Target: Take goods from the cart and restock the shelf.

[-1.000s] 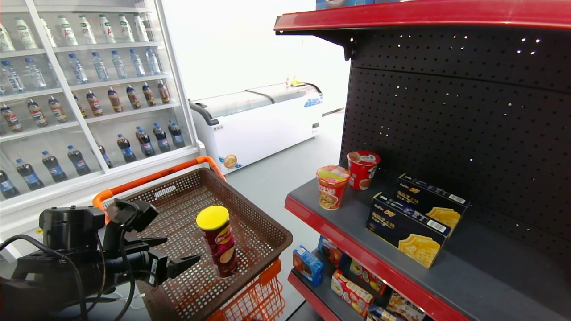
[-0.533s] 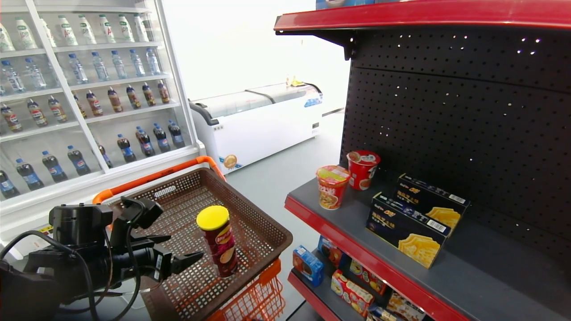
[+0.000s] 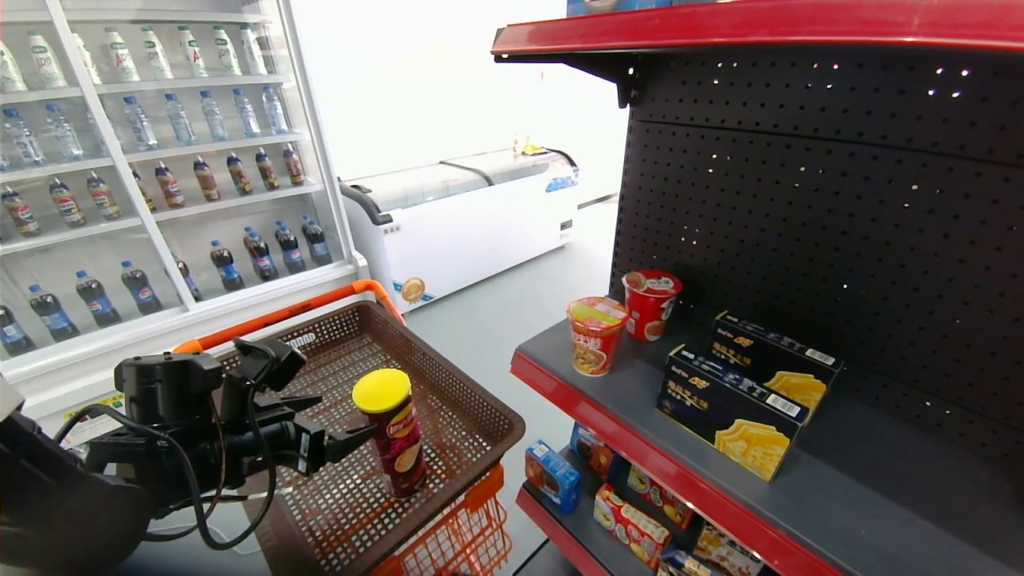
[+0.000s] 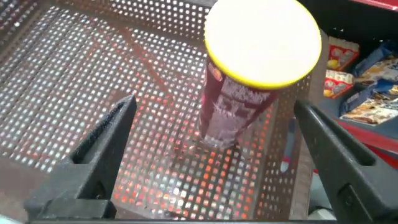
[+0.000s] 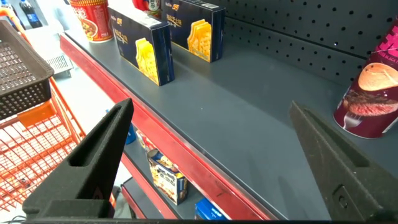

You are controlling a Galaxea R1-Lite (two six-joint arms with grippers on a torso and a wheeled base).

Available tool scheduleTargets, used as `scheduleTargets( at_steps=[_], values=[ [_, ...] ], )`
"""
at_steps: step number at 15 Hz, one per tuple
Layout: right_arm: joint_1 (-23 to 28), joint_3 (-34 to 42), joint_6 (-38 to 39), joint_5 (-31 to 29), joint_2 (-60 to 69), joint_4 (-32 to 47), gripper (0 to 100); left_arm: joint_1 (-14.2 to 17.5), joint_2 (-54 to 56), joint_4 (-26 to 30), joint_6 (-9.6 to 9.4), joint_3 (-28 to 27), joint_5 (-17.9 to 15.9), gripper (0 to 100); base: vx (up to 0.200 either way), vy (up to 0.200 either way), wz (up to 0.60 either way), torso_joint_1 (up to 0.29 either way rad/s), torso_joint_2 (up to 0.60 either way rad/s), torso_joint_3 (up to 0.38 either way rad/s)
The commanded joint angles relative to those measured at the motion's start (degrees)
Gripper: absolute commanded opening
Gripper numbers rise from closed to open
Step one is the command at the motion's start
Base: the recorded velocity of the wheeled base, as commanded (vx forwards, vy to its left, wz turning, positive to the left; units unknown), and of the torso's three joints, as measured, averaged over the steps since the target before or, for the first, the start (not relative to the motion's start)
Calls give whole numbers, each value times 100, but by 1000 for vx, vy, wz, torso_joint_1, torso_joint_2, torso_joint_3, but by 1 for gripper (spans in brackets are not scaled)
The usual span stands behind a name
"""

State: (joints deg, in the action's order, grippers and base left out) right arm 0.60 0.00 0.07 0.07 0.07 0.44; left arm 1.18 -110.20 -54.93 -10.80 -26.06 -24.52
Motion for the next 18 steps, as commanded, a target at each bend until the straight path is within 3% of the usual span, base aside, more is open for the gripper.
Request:
scheduleTargets(
  at_steps=[1, 5, 9, 18],
  values=[
    [2, 0, 1, 1, -7, 0, 100, -109, -467, -53, 25, -197, -150, 100, 0, 0, 0, 0, 0, 0],
    [2, 0, 1, 1, -7, 0, 100, -426, -915, -62, 17, -531, -150, 100, 0, 0, 0, 0, 0, 0],
    [2, 0, 1, 1, -7, 0, 100, -443, -1249, -70, 17, -769, -150, 100, 0, 0, 0, 0, 0, 0],
    [2, 0, 1, 1, -7, 0, 100, -584, -1715, -1494, 87, -619, -317, 100, 0, 0, 0, 0, 0, 0]
  ],
)
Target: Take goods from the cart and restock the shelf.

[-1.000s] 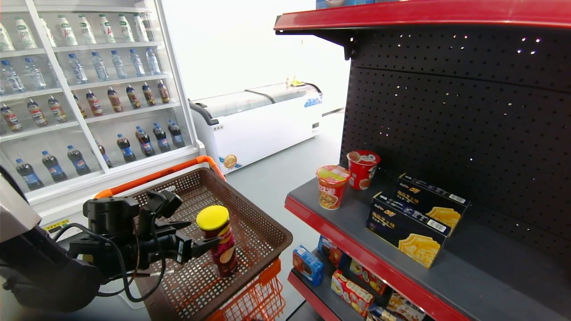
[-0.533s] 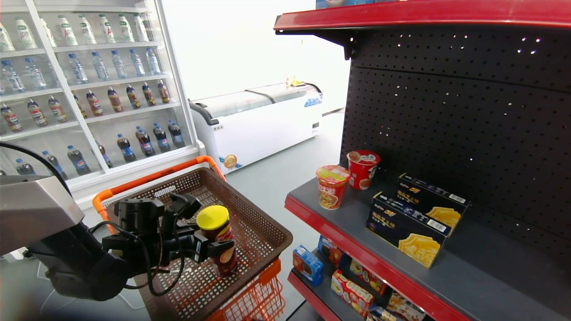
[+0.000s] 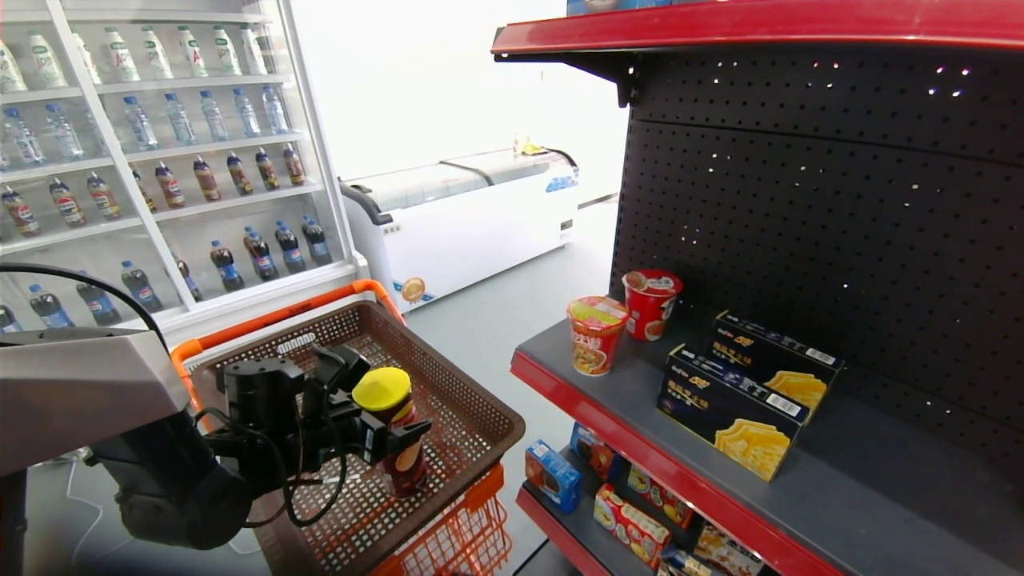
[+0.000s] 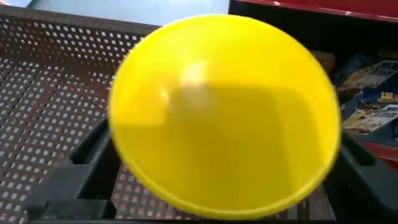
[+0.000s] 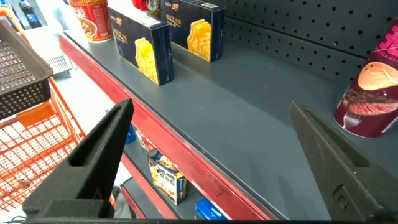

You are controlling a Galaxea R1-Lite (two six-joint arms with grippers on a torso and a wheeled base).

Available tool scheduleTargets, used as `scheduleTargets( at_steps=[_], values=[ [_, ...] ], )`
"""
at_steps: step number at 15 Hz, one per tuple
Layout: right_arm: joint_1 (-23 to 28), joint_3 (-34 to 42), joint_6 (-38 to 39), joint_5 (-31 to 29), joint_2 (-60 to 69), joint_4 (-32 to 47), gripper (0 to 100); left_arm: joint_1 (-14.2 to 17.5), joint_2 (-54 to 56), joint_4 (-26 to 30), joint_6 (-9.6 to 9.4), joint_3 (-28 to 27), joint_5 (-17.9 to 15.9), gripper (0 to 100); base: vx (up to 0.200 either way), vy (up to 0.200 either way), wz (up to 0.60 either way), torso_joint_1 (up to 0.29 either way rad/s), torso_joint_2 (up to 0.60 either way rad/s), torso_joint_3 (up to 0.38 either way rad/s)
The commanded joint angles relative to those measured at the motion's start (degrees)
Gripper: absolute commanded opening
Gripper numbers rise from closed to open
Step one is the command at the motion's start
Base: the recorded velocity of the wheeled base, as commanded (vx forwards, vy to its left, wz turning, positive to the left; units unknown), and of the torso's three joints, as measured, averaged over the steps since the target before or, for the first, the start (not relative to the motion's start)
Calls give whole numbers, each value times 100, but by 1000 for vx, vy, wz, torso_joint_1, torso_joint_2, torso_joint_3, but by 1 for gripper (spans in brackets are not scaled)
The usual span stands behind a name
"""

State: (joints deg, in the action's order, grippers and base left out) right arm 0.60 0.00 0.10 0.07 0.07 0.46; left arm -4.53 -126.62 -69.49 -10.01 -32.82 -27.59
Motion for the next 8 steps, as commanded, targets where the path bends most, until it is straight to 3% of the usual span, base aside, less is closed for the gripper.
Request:
scheduleTargets(
  at_steps=[1, 8],
  values=[
    [2, 0, -1, 1, -7, -2, 100, -30, -108, -171, 25, 109, -36, 100, 0, 0, 0, 0, 0, 0],
    [2, 0, -1, 1, -7, -2, 100, -153, -407, -1304, 113, 540, -36, 100, 0, 0, 0, 0, 0, 0]
  ],
)
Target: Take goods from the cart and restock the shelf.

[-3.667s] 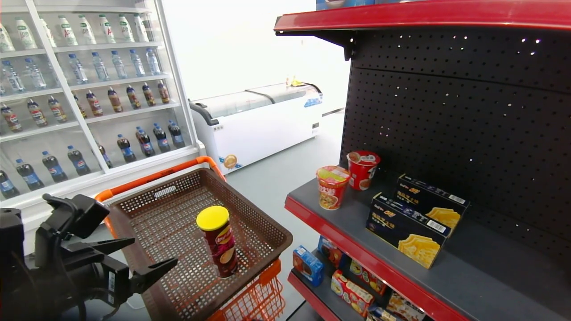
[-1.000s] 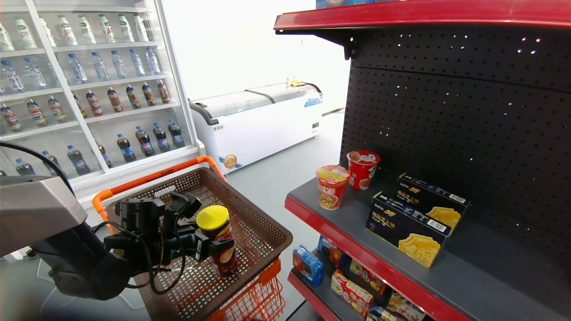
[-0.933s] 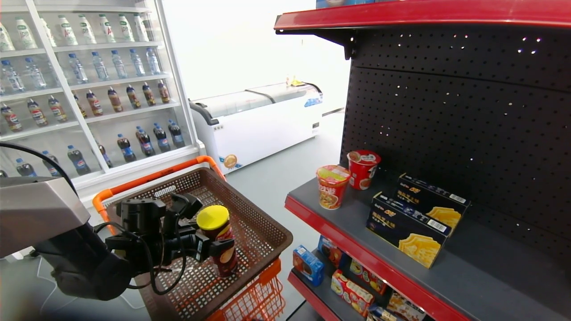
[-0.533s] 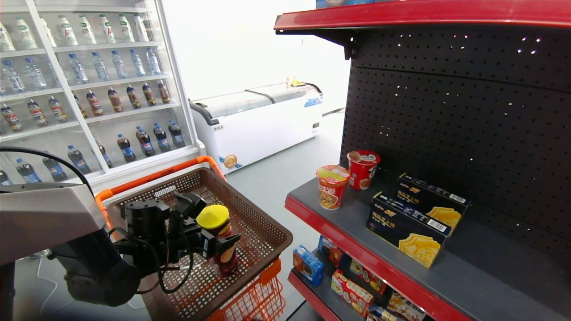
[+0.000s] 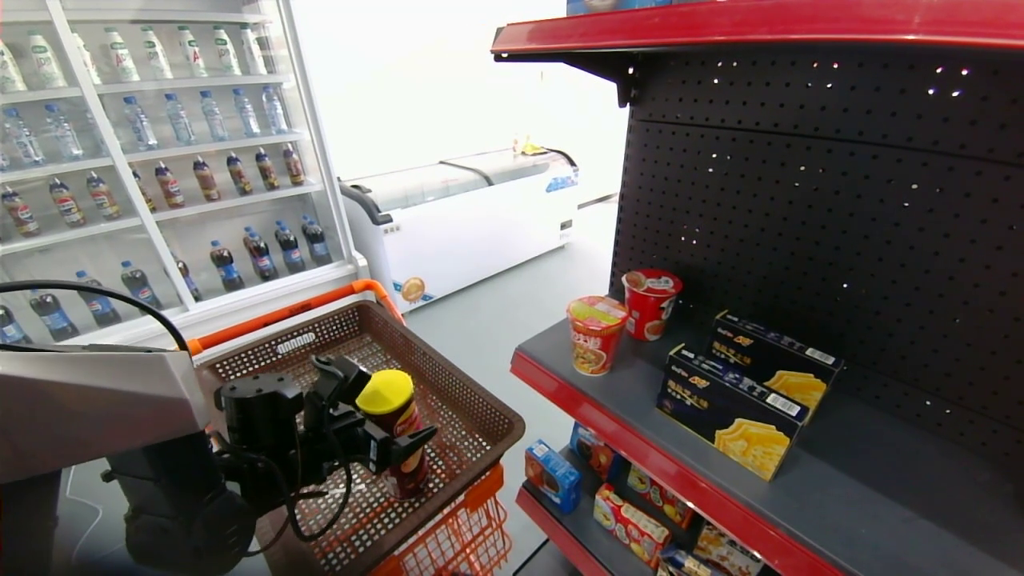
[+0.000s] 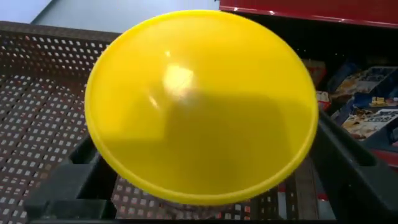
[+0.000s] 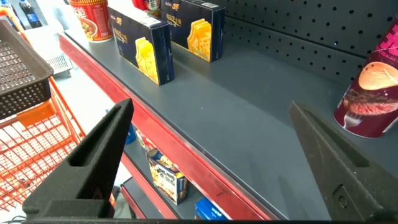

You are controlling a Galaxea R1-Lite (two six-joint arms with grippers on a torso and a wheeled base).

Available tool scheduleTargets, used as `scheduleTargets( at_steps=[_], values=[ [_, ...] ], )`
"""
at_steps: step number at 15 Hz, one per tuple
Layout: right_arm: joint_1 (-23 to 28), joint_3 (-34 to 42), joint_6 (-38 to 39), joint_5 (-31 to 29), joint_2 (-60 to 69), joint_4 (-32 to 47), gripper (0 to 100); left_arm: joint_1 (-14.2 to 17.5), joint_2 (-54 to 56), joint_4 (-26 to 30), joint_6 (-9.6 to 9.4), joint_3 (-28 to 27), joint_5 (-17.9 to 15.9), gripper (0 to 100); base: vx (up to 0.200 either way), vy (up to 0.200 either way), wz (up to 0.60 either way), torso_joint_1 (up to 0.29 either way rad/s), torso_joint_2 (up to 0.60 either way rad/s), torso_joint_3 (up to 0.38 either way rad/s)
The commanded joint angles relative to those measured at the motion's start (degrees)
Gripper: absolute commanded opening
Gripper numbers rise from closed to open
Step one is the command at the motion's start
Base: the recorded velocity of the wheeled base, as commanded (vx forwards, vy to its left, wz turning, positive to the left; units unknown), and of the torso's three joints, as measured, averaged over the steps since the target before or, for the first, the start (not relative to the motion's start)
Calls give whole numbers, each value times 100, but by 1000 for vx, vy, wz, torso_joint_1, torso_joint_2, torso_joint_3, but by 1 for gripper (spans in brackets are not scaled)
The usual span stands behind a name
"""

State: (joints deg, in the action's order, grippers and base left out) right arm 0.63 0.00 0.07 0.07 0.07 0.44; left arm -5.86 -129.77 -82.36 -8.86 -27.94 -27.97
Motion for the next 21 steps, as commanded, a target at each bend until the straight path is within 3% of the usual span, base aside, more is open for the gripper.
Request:
scheduleTargets(
  at_steps=[1, 6, 10, 20, 21],
  values=[
    [-2, 0, 1, 1, -7, 0, 100, -20, -92, -26, -10, 52, 2, 100, 0, 0, 0, 0, 0, 0],
    [-2, 0, 1, 1, -7, 0, 100, -2, -207, -35, -10, -10, 10, 100, 0, 0, 0, 0, 0, 0],
    [-2, 0, 1, 1, -7, 0, 100, 24, -453, -377, -10, 34, 10, 100, 0, 0, 0, 0, 0, 0],
    [-2, 0, 1, 1, -7, 0, 100, 41, -857, -325, -1, -352, 10, 100, 0, 0, 0, 0, 0, 0],
    [-2, 0, 1, 1, -7, 0, 100, 33, -857, -298, -10, -396, 37, 0, 0, 0, 0, 0, 0, 0]
  ],
)
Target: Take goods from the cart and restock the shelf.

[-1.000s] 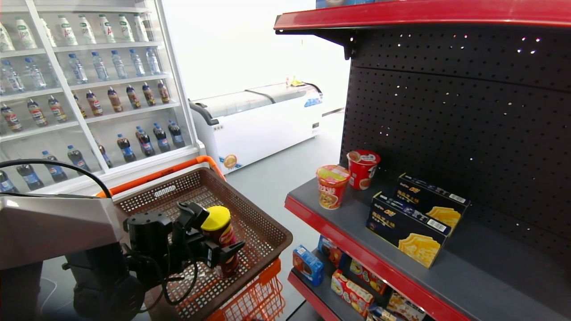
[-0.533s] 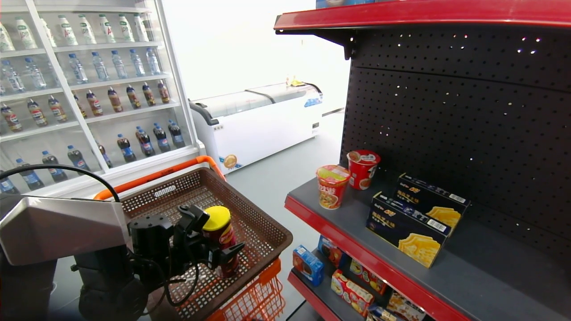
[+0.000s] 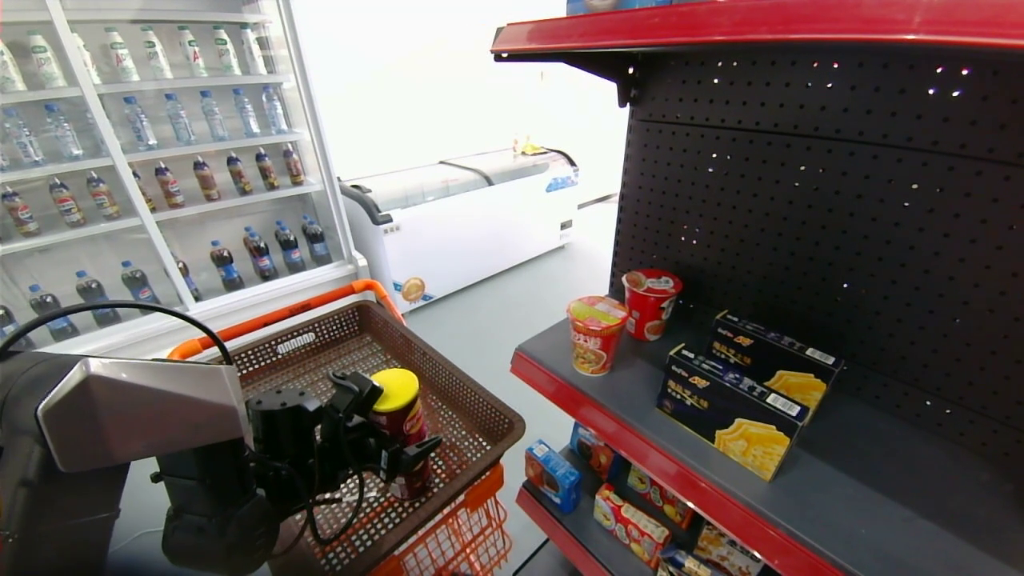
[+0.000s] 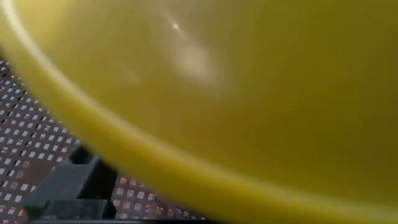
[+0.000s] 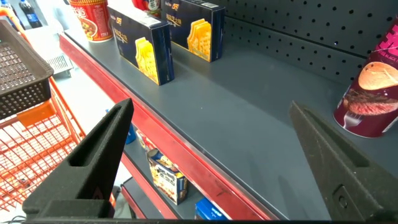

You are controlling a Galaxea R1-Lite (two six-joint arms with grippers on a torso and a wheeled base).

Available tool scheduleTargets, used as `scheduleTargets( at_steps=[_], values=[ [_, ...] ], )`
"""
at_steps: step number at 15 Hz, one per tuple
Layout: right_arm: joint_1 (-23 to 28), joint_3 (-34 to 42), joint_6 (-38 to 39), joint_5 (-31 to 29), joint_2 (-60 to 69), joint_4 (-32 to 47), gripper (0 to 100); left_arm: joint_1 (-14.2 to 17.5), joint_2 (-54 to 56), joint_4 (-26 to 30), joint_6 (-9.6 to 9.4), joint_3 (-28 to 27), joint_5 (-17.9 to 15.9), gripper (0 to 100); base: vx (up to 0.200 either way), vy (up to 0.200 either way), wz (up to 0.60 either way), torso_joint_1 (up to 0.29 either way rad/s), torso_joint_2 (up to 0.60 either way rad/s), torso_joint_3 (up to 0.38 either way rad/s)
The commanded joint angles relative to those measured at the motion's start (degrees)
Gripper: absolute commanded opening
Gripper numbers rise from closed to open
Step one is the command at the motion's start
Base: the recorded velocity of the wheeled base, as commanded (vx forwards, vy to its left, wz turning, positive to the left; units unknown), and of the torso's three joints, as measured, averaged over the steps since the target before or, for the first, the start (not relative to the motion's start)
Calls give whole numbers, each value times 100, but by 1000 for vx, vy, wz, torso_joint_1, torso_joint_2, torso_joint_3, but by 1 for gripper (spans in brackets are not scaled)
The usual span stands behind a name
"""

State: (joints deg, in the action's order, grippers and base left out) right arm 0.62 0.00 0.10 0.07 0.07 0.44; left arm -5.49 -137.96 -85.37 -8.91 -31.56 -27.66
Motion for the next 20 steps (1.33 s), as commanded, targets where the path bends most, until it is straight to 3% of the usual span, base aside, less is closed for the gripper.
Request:
scheduleTargets(
  at_steps=[1, 6, 10, 13, 14, 15, 18, 20],
  values=[
    [-1, 0, -1, 1, -7, 0, 100, 4, -38, 12, -14, -25, 15, 0, 0, 0, 0, 0, 0, 0],
    [-1, 0, -1, 1, -7, 0, 100, 74, 349, -15, -67, 133, 138, 0, 0, 0, 0, 0, 0, 0],
    [-1, 0, -1, 1, -7, 0, 100, 74, 1245, 64, -76, 959, 859, 0, 0, 0, 0, 0, 0, 0],
    [-1, 0, -1, 1, -7, 0, 100, 197, 2124, 179, 170, 1047, 850, 0, 0, 0, 0, 0, 0, 0],
    [-1, 0, -1, 1, -7, 0, 100, 206, 2397, 328, 311, 1029, 850, 0, 0, 0, 0, 0, 0, 0],
    [-1, 0, -10, 1, -7, 0, 100, 267, 3047, 847, 373, 985, 859, 0, 0, 0, 0, 0, 0, 0],
    [-1, 0, -1, 1, -7, 0, 100, 302, 4128, 1761, 381, 1047, 920, 0, 0, 0, 0, 0, 0, 0],
    [-1, 0, -1, 1, -7, 0, 100, 276, 4673, 2033, 364, 1143, 1404, 0, 0, 0, 0, 0, 0, 0]
  ],
)
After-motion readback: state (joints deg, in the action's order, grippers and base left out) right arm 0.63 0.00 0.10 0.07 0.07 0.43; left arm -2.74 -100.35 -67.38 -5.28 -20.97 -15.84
